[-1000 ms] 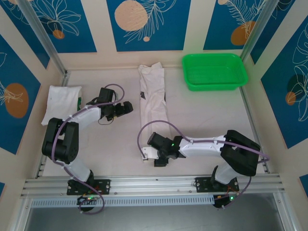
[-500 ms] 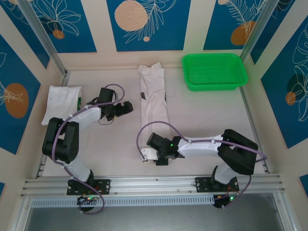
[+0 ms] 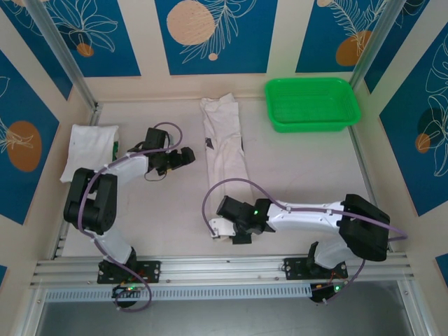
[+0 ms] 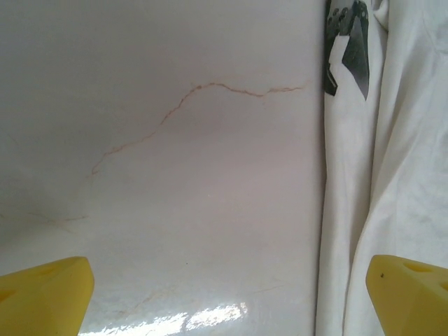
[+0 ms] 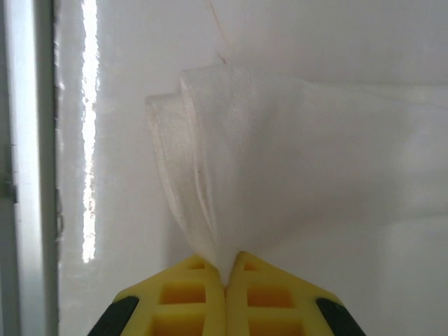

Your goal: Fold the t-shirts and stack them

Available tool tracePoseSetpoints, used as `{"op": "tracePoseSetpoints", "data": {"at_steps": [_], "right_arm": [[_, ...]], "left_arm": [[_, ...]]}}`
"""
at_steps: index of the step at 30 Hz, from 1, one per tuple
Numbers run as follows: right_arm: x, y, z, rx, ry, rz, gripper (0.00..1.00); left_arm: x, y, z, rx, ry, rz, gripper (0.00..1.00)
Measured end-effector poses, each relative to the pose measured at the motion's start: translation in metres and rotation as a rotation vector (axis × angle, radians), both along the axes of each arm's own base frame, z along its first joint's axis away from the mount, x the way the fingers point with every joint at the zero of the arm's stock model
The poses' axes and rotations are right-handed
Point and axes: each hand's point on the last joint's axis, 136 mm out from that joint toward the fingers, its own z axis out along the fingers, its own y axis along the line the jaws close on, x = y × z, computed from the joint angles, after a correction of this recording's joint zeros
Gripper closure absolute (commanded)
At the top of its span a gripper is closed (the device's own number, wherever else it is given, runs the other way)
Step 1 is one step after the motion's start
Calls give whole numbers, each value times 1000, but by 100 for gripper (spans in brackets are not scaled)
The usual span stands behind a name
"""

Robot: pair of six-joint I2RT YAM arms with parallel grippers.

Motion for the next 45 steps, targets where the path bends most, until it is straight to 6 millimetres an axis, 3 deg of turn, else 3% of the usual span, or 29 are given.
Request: {"op": "tracePoseSetpoints", "data": {"at_steps": [14,33,39,45], "right_arm": [[20,4,21,30,-21,-14,100],[178,13,61,76,-220,-77,100],[215,16,69,97,-250,-88,100],[241,18,64,105,-250,-86,100]], "left_arm": [[2,-7,-7,-43,17,-5,0],[1,-3,-10,-15,28,1,0],[1,-3,-10,-12,29,-2,0],[-1,-3,-11,-7,30,-9,0]]}}
